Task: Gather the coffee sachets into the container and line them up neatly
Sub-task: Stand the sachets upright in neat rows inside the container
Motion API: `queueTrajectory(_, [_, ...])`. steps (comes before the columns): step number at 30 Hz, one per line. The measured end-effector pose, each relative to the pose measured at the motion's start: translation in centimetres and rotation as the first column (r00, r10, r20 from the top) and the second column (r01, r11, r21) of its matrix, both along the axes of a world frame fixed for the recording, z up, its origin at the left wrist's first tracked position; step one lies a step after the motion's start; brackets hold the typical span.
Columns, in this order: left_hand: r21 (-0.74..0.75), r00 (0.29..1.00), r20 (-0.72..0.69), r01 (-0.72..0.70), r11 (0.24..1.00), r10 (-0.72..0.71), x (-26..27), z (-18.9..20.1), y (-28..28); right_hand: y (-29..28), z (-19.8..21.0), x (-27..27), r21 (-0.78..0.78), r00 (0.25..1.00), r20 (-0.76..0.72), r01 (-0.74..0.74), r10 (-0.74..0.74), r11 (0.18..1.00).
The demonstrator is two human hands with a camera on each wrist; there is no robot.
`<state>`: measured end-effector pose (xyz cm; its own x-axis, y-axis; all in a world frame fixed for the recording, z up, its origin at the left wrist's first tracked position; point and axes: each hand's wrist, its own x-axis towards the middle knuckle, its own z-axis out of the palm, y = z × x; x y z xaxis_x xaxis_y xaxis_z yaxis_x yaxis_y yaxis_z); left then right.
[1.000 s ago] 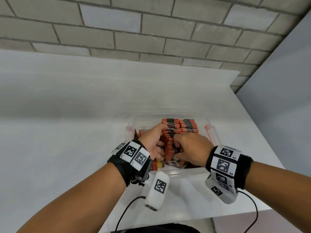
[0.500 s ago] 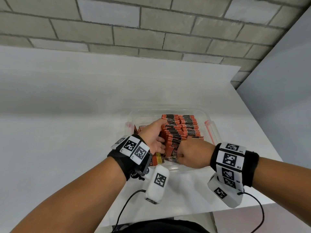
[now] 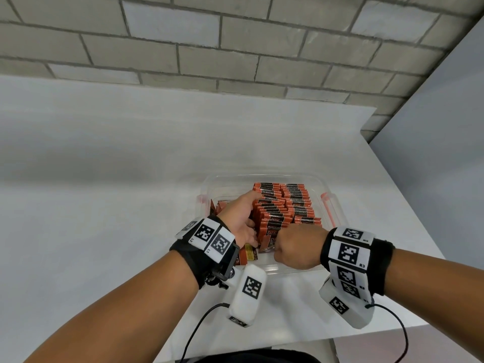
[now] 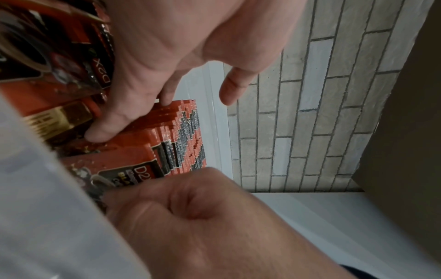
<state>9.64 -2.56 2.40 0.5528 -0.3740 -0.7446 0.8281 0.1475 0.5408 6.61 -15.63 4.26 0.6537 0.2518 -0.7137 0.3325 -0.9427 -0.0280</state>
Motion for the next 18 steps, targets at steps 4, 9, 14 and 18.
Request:
queueTrajectory(4, [-0.024,1.0,-0.019,-0.016,1.0,0.016,-0.16,0.29,-0.18,-0.16,-0.07,-0.07,-0.002,1.0,0.001,0.005,-0.005,1.0])
queueTrajectory(9, [-0.016,0.999,-0.005,-0.041,0.999,0.04,-0.01,-0.08,-0.37,-0.3,-0.29,-0.11,0.023,1.0,0.006,0.015,-0.016,1.0])
queueTrajectory(14, [-0.019,1.0,0.014,-0.004,1.0,0.004,-0.14,-0.06,-0.51,-0.38,-0.32,-0.07,0.032,0.999,0.001,0.04,-0.04,0.999])
queueTrajectory(18, [-0.01,0.999,0.042,0.018,1.0,-0.017,-0.11,0.09,-0.38,-0.47,-0.4,-0.07,0.059,0.999,0.001,0.054,-0.054,0.997])
